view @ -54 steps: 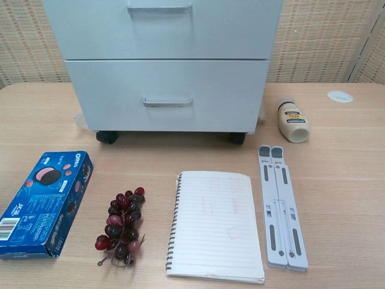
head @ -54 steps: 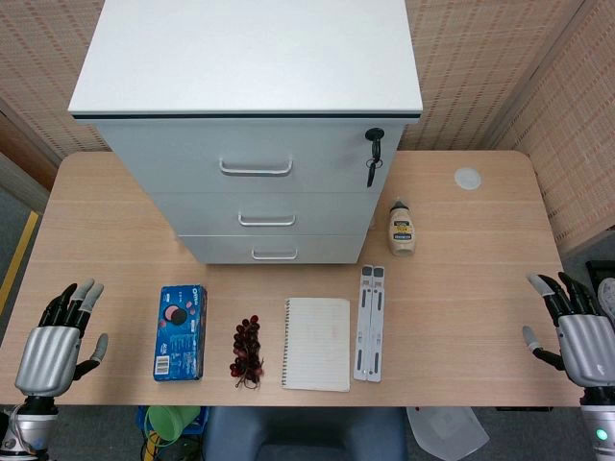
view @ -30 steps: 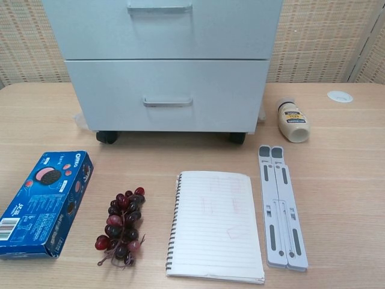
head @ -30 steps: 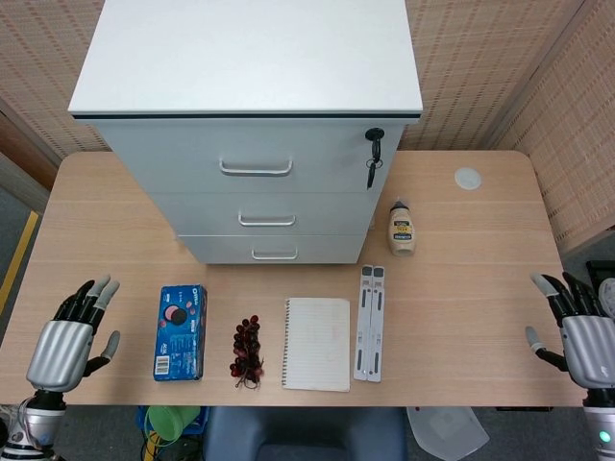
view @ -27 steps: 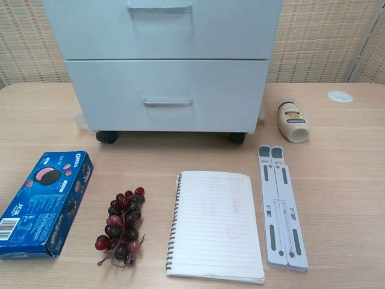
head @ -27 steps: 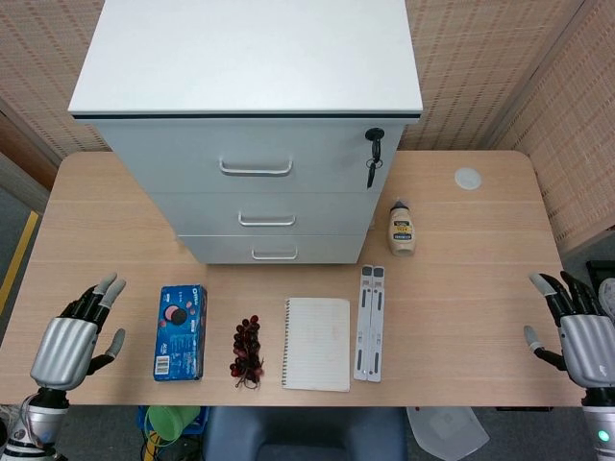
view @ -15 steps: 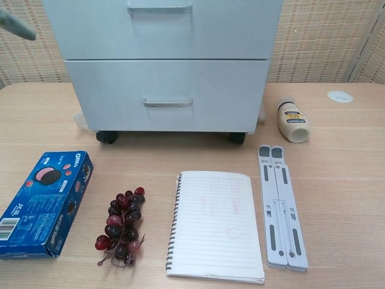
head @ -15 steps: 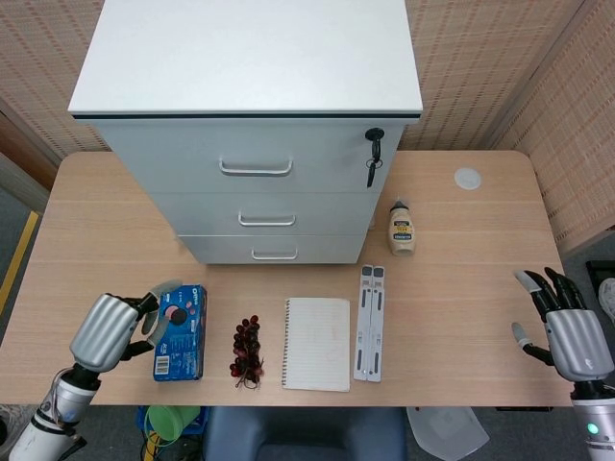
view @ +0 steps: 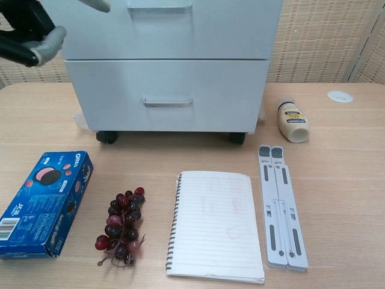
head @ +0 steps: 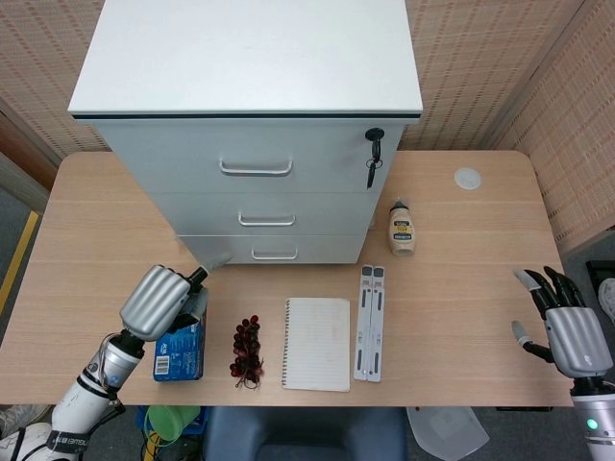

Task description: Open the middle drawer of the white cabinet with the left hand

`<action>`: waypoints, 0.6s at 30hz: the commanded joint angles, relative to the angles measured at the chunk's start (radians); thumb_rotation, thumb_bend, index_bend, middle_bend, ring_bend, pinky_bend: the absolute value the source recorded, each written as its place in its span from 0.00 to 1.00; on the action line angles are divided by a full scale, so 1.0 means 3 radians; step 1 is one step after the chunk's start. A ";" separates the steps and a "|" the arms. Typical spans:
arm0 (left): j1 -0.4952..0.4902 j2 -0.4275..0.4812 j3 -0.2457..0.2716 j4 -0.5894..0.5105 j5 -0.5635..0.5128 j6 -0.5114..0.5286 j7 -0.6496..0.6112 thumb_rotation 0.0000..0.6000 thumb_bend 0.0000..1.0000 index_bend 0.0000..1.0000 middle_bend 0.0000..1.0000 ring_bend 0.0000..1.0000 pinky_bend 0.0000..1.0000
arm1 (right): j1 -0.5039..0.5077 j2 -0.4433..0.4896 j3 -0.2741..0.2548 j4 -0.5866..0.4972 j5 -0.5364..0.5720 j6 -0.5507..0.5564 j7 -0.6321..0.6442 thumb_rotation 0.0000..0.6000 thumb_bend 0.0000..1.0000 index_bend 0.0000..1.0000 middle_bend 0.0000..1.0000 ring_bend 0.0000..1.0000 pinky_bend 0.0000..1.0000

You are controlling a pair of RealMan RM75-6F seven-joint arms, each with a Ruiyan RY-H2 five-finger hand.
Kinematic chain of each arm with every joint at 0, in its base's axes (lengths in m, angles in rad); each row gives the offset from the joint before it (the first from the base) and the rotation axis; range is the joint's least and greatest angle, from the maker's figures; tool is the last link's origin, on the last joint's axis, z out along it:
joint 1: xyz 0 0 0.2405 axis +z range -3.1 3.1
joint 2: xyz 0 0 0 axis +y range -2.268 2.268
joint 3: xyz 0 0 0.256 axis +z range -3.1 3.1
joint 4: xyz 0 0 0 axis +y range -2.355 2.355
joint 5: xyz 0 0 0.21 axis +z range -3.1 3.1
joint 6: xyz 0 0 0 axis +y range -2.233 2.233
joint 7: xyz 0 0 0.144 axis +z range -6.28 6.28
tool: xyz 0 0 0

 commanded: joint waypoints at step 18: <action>-0.0722 -0.0276 -0.0437 0.0085 -0.1073 -0.0407 0.0306 1.00 0.68 0.14 0.90 0.95 1.00 | -0.0007 -0.0026 -0.0011 0.0115 0.0044 -0.0005 0.0114 1.00 0.33 0.10 0.14 0.01 0.08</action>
